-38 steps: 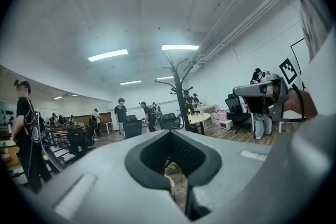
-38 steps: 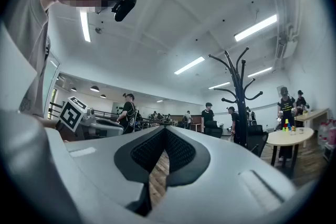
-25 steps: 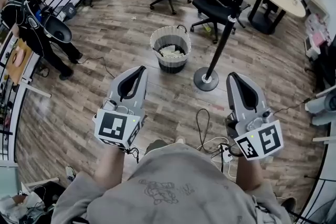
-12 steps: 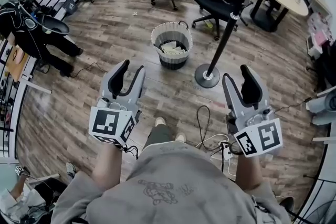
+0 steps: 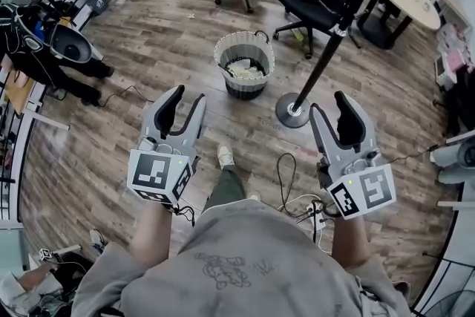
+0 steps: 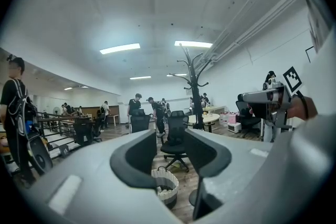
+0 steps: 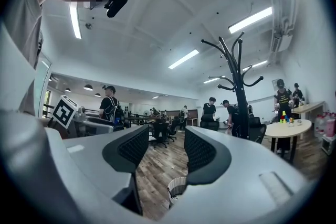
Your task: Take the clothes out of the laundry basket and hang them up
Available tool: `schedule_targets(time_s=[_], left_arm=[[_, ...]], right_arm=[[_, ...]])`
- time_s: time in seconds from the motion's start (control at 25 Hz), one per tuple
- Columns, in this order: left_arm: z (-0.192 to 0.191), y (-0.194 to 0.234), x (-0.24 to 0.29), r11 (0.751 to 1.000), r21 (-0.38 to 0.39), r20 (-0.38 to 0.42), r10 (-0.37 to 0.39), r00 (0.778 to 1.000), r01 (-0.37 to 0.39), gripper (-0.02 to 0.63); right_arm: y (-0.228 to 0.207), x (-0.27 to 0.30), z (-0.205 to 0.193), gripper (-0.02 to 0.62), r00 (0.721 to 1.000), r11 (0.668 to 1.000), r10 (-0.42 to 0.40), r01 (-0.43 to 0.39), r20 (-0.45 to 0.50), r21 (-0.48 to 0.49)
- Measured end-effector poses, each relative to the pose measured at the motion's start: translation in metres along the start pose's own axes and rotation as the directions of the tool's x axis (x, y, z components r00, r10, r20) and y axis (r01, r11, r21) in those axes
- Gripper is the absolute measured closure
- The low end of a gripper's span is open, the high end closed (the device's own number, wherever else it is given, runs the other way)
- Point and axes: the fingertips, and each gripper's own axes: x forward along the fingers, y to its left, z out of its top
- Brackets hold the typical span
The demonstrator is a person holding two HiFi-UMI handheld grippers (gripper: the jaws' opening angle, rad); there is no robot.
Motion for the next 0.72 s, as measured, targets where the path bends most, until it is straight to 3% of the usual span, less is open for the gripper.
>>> schedule_targets(time_s=[0.4, 0.72], left_arm=[[-0.02, 0.074, 0.076, 1.0, -0.023, -0.036, -0.008, 0.999, 0.007, 0.443], [-0.028, 0.152, 0.148, 0.997, -0.039, -0.064, -0.063, 0.996, 0.061, 0.446]], right_arm=[[-0.018, 0.106, -0.023, 0.364, 0.997, 1.0, 0.007, -0.007, -0.078, -0.003], [-0.023, 0.212, -0.033, 0.365, 0.991, 1.0, -0.015, 0.013, -0.13, -0.015]])
